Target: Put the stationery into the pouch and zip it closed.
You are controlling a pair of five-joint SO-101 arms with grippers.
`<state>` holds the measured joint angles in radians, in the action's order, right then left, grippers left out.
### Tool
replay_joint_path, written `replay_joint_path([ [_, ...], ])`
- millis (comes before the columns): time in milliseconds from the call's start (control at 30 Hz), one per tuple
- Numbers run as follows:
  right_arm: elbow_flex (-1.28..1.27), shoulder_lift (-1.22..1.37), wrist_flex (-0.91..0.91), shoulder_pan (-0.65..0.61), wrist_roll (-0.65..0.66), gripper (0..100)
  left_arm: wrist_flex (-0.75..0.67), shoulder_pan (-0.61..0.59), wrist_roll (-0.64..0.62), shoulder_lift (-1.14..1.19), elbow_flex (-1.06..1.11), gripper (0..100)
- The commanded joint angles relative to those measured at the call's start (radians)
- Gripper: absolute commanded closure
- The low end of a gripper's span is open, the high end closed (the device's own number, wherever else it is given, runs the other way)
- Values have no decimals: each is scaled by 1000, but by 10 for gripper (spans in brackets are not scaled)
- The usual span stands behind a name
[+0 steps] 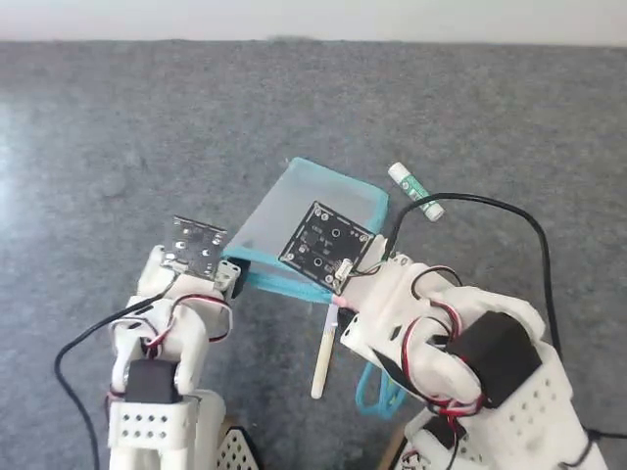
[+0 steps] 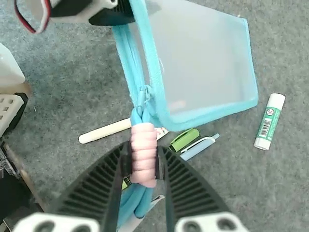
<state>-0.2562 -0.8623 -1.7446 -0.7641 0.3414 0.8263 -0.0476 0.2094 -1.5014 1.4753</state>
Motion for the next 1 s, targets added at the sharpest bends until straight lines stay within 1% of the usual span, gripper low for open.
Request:
replay_joint_path([
  [0, 51, -21, -16, -10, 20, 988, -43, 25, -8, -11, 7, 964],
  [67, 44, -16, -16, -10, 20, 961, -40, 23, -11, -11, 12, 991],
  [133, 12, -21, -12, -10, 21, 895, -40, 8, -46, -11, 15, 990],
  [233, -63, -16, 13, -5, 21, 772, -43, -71, -138, -11, 8, 990],
  [300, -133, -25, 56, -5, 21, 716, -44, -117, -180, -11, 8, 990],
  [400, -222, -25, 111, -4, 14, 711, -40, -155, -233, -9, 13, 990],
  [500, -299, -25, 157, 13, 14, 711, -41, -163, -267, -5, 16, 990],
  [567, -339, -15, 206, 87, 12, 711, -46, -172, -272, -5, 22, 990],
  [633, -391, -8, 285, 196, 3, 711, -54, -204, -285, -5, 19, 990],
  [667, -419, 2, 328, 243, -25, 711, -54, -226, -293, -8, 18, 990],
  [733, -477, 45, 420, 297, -98, 711, -54, -265, -302, -8, 8, 990],
  [833, -565, 140, 555, 298, -198, 711, -52, -278, -301, -5, 5, 989],
  [900, -589, 209, 598, 300, -226, 711, -51, -281, -298, -5, 5, 989],
  [967, -592, 274, 604, 317, -230, 711, -51, -281, -295, -6, 5, 989],
])
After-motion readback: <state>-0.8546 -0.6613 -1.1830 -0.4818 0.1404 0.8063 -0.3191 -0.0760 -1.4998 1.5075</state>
